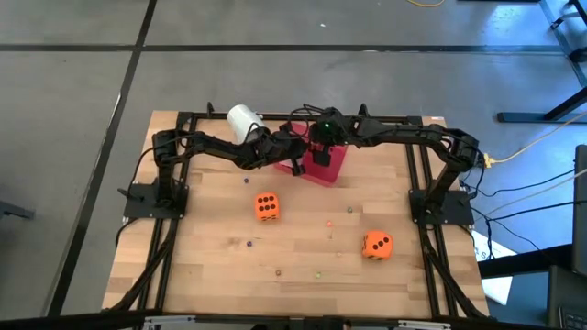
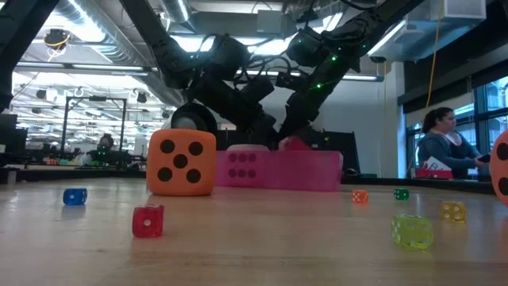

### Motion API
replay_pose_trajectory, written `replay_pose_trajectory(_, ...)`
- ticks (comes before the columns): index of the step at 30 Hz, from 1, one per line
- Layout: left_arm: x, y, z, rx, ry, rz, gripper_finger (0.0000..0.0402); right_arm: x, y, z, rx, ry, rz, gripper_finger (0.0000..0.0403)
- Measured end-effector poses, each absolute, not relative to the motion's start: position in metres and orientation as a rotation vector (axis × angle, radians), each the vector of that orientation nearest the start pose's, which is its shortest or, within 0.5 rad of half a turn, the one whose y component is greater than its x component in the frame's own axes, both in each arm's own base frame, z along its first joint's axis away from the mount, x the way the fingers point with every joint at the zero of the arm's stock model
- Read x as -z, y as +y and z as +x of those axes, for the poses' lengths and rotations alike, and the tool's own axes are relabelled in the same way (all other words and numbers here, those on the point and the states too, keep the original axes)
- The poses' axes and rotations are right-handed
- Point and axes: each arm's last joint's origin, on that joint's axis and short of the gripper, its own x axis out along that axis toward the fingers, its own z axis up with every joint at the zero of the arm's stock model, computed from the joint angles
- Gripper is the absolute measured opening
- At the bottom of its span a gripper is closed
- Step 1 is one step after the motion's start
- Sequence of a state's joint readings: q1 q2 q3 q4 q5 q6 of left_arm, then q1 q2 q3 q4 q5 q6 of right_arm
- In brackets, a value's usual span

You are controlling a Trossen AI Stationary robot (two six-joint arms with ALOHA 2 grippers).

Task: Pick & Place Dice
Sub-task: Put the big red die into the red bin

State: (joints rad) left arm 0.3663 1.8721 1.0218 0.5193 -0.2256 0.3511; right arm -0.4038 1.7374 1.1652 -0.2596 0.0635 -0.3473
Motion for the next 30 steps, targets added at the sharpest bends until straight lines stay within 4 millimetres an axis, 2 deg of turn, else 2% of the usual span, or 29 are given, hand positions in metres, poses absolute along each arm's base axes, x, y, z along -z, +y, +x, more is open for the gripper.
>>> replay_pose_trajectory(7, -0.180, 0.144, 0.369, -0.510, 0.437, 0.330, 0.0001, -0.214, -0.142, 0.337, 0.290, 0.891, -0.195, 0.0392)
replay_pose_trajectory(11, -0.184, 0.144, 0.367, -0.562, 0.450, 0.359, 0.0003, -0.228, -0.131, 0.334, 0.336, 0.897, -0.321, 0.0374)
replay_pose_trajectory(14, -0.196, 0.141, 0.362, -0.602, 0.459, 0.365, 0.0003, -0.237, -0.126, 0.330, 0.420, 0.928, -0.385, 0.0351)
replay_pose_trajectory(16, -0.206, 0.138, 0.359, -0.606, 0.455, 0.366, 0.0003, -0.239, -0.123, 0.325, 0.438, 0.960, -0.364, 0.0331)
replay_pose_trajectory(22, -0.219, 0.132, 0.342, -0.585, 0.574, 0.319, 0.0003, -0.228, -0.117, 0.313, 0.422, 1.070, -0.179, 0.0235)
replay_pose_trajectory(26, -0.211, 0.140, 0.334, -0.596, 0.669, 0.293, 0.0003, -0.215, -0.116, 0.306, 0.481, 1.093, -0.069, 0.0149)
replay_pose_trajectory(30, -0.204, 0.154, 0.330, -0.611, 0.680, 0.248, 0.0004, -0.204, -0.115, 0.302, 0.505, 1.089, -0.040, 0.0061)
